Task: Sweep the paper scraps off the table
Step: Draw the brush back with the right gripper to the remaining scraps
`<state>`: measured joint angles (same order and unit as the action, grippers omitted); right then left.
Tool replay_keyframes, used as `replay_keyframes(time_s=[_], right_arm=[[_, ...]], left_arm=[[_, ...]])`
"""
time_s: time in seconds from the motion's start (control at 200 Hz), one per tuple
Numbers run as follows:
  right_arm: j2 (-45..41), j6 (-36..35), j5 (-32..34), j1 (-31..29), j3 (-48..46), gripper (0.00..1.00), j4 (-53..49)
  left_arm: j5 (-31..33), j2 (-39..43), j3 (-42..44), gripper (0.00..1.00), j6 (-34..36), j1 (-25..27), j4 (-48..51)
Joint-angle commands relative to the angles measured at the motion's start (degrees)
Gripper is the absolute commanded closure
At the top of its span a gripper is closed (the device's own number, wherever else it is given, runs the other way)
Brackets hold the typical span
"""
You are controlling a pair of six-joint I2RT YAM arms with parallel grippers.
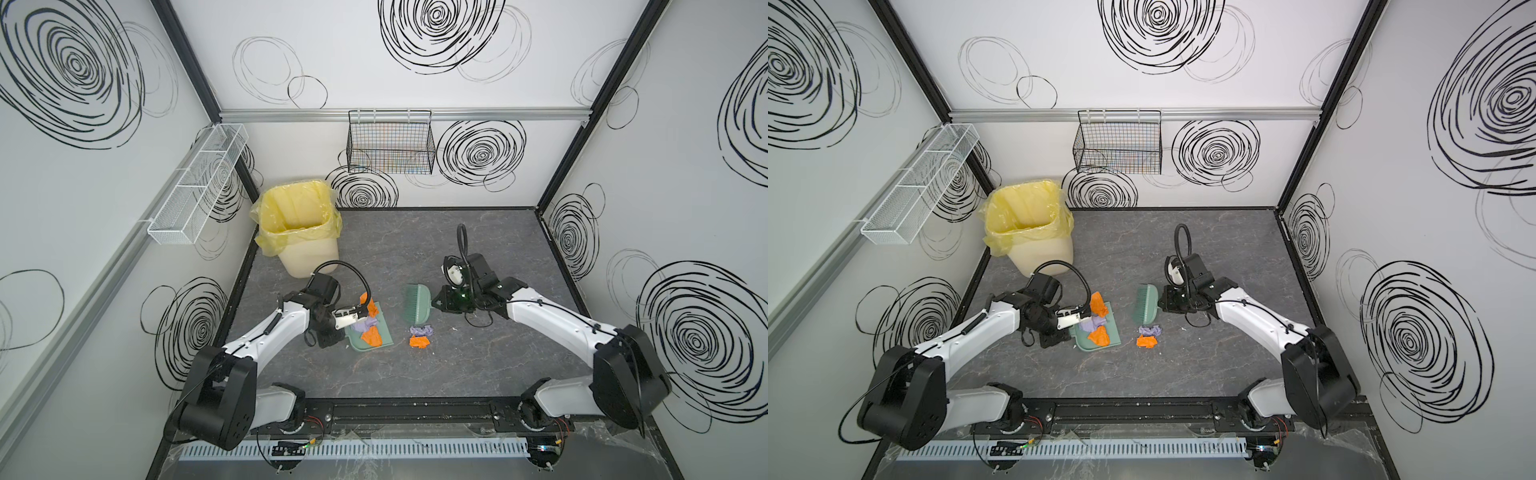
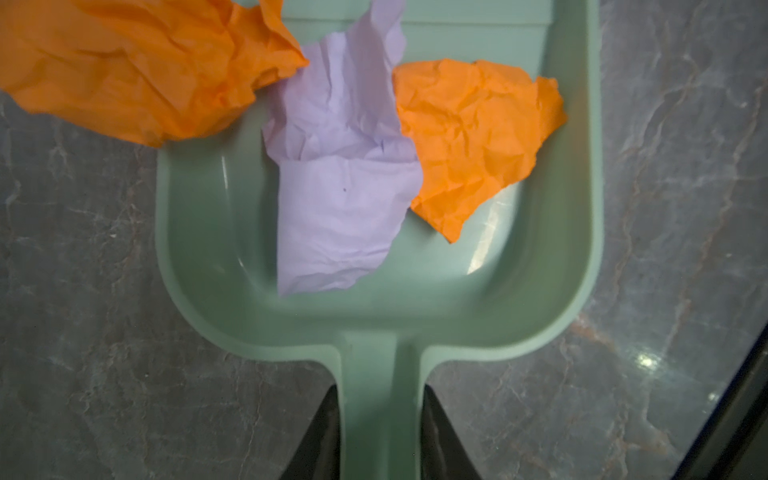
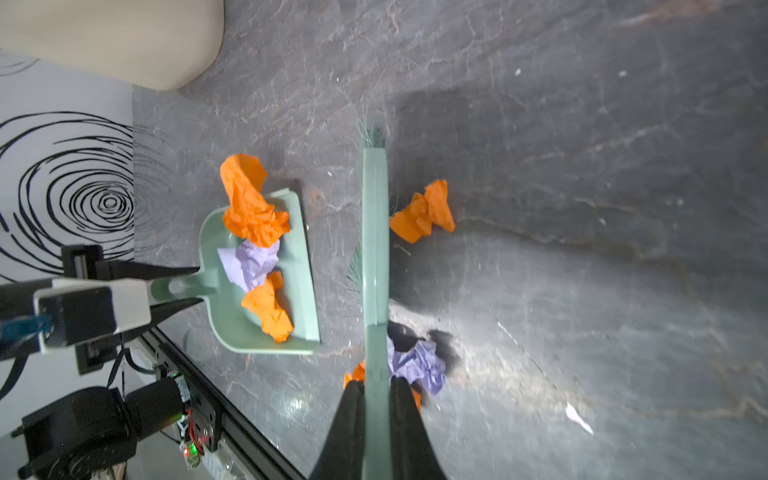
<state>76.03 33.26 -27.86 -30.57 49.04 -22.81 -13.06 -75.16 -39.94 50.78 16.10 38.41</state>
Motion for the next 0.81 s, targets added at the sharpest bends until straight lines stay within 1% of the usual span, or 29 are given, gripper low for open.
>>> replay_keyframes(time_s=[0.0,0.095,0.185,0.26,0.34,0.4,0.49,0.55,0.665,0.8], right_arm=[[-6.90,-1.73,-0.72,0.16,-0.59,1.00,-4.39],[-12.24,-2.60,-3.45,0.13,-0.30,1.00,-6.32],[-16.26,-3.82,-7.42,0.05,-0.99,1.00,-8.53],[-18.35,-5.63,-8.11,-0.56,-1.55,1.00,-12.72],[-20.08,-6.88,-5.63,-2.01,-2.71,1.00,-17.04],[-21.61,-6.62,-4.12,-3.35,-4.35,1.00,-18.08],[-23.28,-4.53,-3.58,-5.45,-6.81,1.00,-16.92],[-23.92,-2.60,-2.09,-7.36,-7.94,1.00,-15.51],[-23.47,0.32,2.86,-9.94,-9.30,1.00,-13.08],[-21.31,0.76,10.86,-10.05,-8.33,1.00,-12.96]], left_arm=[[-1.18,-1.40,0.17,1.00,-1.27,1.58,-1.98],[-1.37,-1.81,-0.22,1.00,-2.08,2.56,-2.22],[-1.14,-1.59,-0.55,1.00,-2.40,3.05,-2.16],[-1.01,-1.49,-0.75,1.00,-2.36,3.12,-2.06],[-1.09,-1.70,-0.92,1.00,-2.38,3.15,-2.04],[-1.09,-2.03,-0.98,1.00,-2.37,3.19,-2.21],[-1.09,-2.75,-1.10,1.00,-2.53,3.52,-2.63],[-1.18,-3.11,-1.27,1.00,-2.70,3.73,-2.73],[-1.51,-2.95,-1.37,1.00,-3.23,4.16,-2.91],[-1.49,-2.72,-0.95,1.00,-3.50,4.50,-2.91]])
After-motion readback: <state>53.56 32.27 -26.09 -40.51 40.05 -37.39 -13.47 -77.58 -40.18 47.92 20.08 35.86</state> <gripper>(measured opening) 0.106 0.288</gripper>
